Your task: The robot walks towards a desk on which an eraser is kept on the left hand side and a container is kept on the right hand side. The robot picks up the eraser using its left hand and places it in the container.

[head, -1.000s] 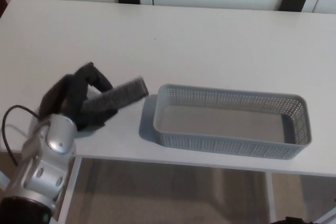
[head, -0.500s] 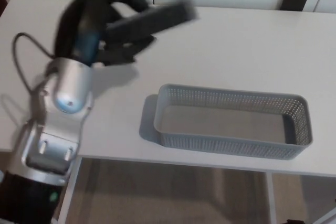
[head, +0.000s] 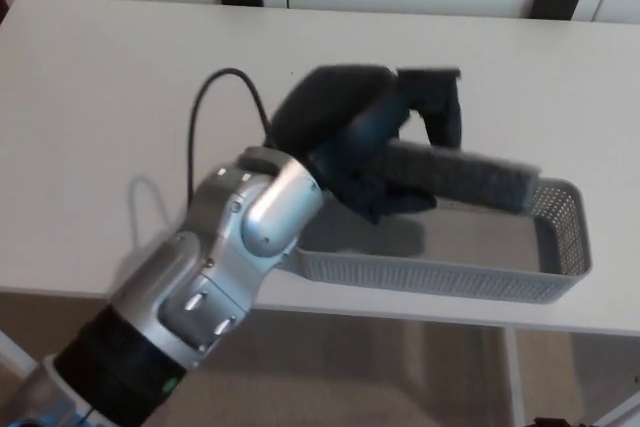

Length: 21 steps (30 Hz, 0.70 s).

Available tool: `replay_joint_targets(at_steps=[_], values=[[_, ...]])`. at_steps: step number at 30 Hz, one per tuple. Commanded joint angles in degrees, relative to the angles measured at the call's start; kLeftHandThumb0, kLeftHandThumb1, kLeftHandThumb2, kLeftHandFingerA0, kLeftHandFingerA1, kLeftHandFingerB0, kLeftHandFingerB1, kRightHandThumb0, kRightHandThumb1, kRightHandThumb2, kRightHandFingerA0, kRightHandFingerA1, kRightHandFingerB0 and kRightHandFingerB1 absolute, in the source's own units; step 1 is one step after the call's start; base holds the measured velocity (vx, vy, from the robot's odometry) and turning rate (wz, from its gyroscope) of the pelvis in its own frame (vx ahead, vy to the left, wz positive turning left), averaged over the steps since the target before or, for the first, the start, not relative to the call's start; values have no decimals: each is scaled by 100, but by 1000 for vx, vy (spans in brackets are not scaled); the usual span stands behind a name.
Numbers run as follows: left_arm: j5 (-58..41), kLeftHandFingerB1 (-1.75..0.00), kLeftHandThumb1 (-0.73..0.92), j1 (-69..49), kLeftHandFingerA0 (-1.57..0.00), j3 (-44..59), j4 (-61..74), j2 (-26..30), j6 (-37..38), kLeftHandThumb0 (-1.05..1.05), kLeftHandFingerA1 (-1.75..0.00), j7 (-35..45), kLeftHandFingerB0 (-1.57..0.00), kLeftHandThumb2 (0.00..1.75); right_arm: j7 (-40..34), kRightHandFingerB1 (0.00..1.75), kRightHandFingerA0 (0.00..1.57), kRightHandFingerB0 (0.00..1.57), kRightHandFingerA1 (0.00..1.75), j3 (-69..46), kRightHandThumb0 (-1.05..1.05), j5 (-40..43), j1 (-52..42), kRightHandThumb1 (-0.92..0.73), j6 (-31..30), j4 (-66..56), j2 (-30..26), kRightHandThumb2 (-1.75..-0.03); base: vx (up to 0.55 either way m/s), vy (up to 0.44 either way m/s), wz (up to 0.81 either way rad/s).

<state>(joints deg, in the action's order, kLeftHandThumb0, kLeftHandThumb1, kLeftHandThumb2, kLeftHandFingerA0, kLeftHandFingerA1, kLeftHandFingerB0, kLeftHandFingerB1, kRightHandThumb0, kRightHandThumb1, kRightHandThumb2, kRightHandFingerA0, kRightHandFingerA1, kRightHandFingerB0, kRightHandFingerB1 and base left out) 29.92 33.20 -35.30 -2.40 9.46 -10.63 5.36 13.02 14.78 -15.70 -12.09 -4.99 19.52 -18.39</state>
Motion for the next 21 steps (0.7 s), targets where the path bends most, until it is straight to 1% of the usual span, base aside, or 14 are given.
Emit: replay_joint_targets(at_steps=[1,5,9,10,11,12,13,14,15,16,18,19,20,21], values=[[642,0,63,346,0,-391,-80,228,-638,-104,0,1130,0,62,74,42,56,41,50,24,-24,-71,0,-65,-35,-81,-122,-59,0,0,0],[662,0,67,386,0,-457,57,287,-963,-105,0,1493,0,61,55,41,58,42,51,23,-25,-92,9,-65,-83,-119,-142,-59,0,0,0],[658,0,73,342,0,-416,143,389,-947,-105,0,1609,0,63,65,42,58,43,51,30,-26,-99,7,-65,32,-80,-186,-59,0,0,0],[653,0,58,323,0,-386,211,423,-935,-101,0,1633,0,99,57,42,58,43,51,38,-27,-112,20,-65,4,-72,-177,-58,0,0,0],[676,-3,59,302,0,-358,309,446,-950,-103,0,1658,0,103,70,42,58,43,51,41,-26,-111,16,-65,-12,-93,-180,-59,0,0,0],[678,0,76,316,0,-314,437,498,-958,-105,0,1740,0,63,69,42,57,42,50,39,-26,-106,29,-65,-44,-92,-165,-58,0,0,0],[668,0,56,296,0,-265,571,523,-978,-100,0,1779,0,94,73,42,58,42,51,41,-26,-103,41,-65,-25,-63,-166,-58,0,0,0],[640,0,57,255,0,-198,739,560,-957,-101,0,1791,0,95,75,42,58,43,51,42,-26,-94,57,-65,22,-8,-166,-58,0,0,0],[612,0,78,222,0,-146,895,594,-953,-105,0,1831,0,64,81,42,57,42,51,43,-26,-92,55,-65,11,-16,-167,-58,0,0,0],[559,0,62,145,0,-52,1209,651,-949,-103,0,1908,0,102,81,42,57,42,50,53,-26,-103,36,-65,-27,-54,-167,-59,0,0,0],[488,0,62,-40,0,145,1830,756,-930,-102,0,1999,0,99,96,41,57,42,50,70,-26,-117,35,-65,-65,-81,-169,-59,0,0,0],[266,0,77,-212,0,337,2219,791,-783,-97,0,1975,0,63,102,41,57,42,50,72,-26,-122,36,-65,-89,-93,-172,-59,0,0,0],[-244,-8,57,-499,0,690,2813,785,-663,-94,0,2020,0,98,104,42,57,42,50,67,-26,-105,52,-65,-59,-69,-161,-59,0,0,0],[-386,-8,57,-566,0,780,2971,786,-646,-94,0,2063,0,98,108,42,57,42,50,65,-26,-99,56,-65,-59,-64,-159,-59,0,0,0]])
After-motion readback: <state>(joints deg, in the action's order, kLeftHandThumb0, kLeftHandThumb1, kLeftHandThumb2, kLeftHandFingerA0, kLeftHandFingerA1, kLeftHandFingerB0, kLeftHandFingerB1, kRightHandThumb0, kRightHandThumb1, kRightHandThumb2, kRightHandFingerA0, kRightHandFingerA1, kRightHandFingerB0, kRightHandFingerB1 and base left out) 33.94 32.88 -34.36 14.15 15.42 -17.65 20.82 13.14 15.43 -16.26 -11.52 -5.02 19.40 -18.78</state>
